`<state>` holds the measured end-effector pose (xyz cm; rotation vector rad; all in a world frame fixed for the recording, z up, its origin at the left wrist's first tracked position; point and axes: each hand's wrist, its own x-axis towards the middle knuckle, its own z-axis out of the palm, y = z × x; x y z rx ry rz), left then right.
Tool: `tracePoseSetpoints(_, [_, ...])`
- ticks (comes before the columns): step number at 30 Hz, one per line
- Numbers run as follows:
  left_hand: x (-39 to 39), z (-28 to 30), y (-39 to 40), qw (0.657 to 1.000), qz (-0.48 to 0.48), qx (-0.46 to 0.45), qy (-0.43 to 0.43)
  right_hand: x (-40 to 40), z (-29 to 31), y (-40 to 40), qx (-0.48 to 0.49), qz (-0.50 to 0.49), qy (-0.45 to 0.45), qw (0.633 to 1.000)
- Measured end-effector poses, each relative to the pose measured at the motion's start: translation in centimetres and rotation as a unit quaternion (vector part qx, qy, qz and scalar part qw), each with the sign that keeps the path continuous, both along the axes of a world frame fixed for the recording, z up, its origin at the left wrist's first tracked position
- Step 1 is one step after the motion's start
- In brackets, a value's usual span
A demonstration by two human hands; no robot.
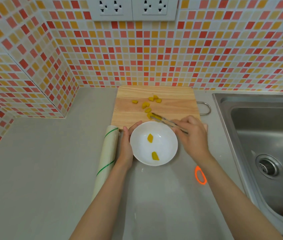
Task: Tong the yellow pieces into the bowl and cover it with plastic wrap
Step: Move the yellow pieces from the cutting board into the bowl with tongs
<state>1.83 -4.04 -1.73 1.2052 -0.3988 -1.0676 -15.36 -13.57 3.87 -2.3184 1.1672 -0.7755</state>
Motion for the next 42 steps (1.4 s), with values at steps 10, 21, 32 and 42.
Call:
tracePoseSetpoints(10, [0.0,0.0,0.2,1.0,-0.009,0.0,-0.01,-2.6,0.1,0.0,0.04,0.086,0.052,0.994])
tracePoseSetpoints(21, [-0.1,-0.2,0.1,1.0,-0.001,0.009,0.004,4.1,-2.7,-6.7,0.085,0.042,0.134,0.986])
tracePoseSetpoints(32, [0.0,-0.2,0.0,1.0,0.0,0.014,0.014,5.3,-3.9,-6.8,0.067,0.046,0.094,0.992])
tracePoseSetpoints(42, [-0.1,-0.1,0.1,1.0,0.003,0.016,0.007,6.0,-3.6,-7.4,0.045,0.035,0.16,0.986])
